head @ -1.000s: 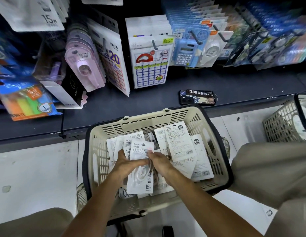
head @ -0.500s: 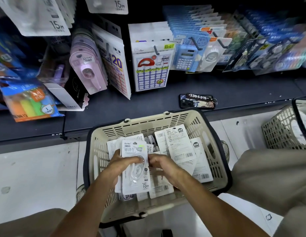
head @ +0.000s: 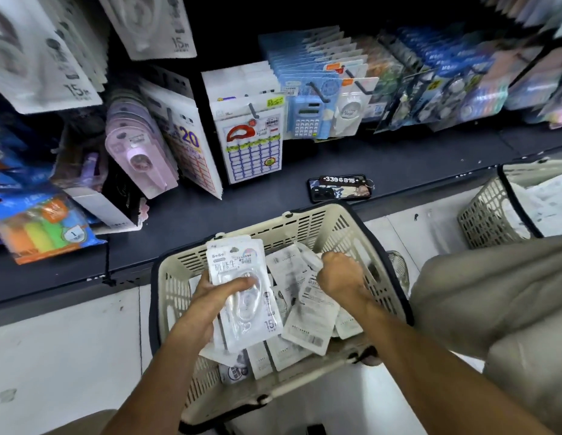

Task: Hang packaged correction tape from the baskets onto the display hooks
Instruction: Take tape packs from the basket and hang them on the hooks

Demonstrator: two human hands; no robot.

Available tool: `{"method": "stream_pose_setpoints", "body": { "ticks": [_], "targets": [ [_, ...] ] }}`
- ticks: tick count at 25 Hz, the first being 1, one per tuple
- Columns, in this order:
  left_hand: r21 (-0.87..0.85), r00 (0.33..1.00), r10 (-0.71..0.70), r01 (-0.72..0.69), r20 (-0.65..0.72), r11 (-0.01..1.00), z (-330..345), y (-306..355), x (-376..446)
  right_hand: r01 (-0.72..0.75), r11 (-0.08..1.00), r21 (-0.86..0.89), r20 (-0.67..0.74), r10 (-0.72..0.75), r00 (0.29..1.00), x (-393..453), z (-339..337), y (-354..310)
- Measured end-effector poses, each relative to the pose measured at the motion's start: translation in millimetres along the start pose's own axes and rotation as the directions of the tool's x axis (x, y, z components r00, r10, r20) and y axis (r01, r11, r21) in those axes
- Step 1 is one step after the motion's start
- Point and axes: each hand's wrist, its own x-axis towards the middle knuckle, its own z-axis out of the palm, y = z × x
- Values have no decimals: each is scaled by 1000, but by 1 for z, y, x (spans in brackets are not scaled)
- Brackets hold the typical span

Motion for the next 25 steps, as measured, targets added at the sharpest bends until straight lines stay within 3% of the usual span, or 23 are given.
{"method": "stream_pose_setpoints", "body": {
  "ticks": [4,6,7,9,12,16,18,25],
  "targets": [
    [-151,988,150,-142,40,978,3,50,-27,22,949,314,195,-87,977,8,-82,15],
    [-202,963,262,-245,62,948,3,90,-44,97,886,453,92,-154,984,1,-124,7],
    [-231,948,312,-291,62,929,0,114,-55,171,817,551,-47,-175,983,-4,-143,-1],
    [-265,915,402,-378,40,887,-12,163,-79,315,579,752,-277,-157,948,-22,-175,-24],
    [-263,828,561,-543,-5,798,-42,223,-120,419,235,877,-388,-169,906,-51,-211,-61],
    [-397,748,659,-632,-85,666,-76,249,-153,481,30,876,-464,-215,859,-75,-242,-108],
    [-461,745,657,-628,-120,627,-79,254,-157,503,-8,864,-489,-249,836,-80,-256,-135],
    [-508,758,642,-598,-110,619,-80,263,-156,503,92,859,-492,-124,862,-81,-282,-186]
  ]
}}
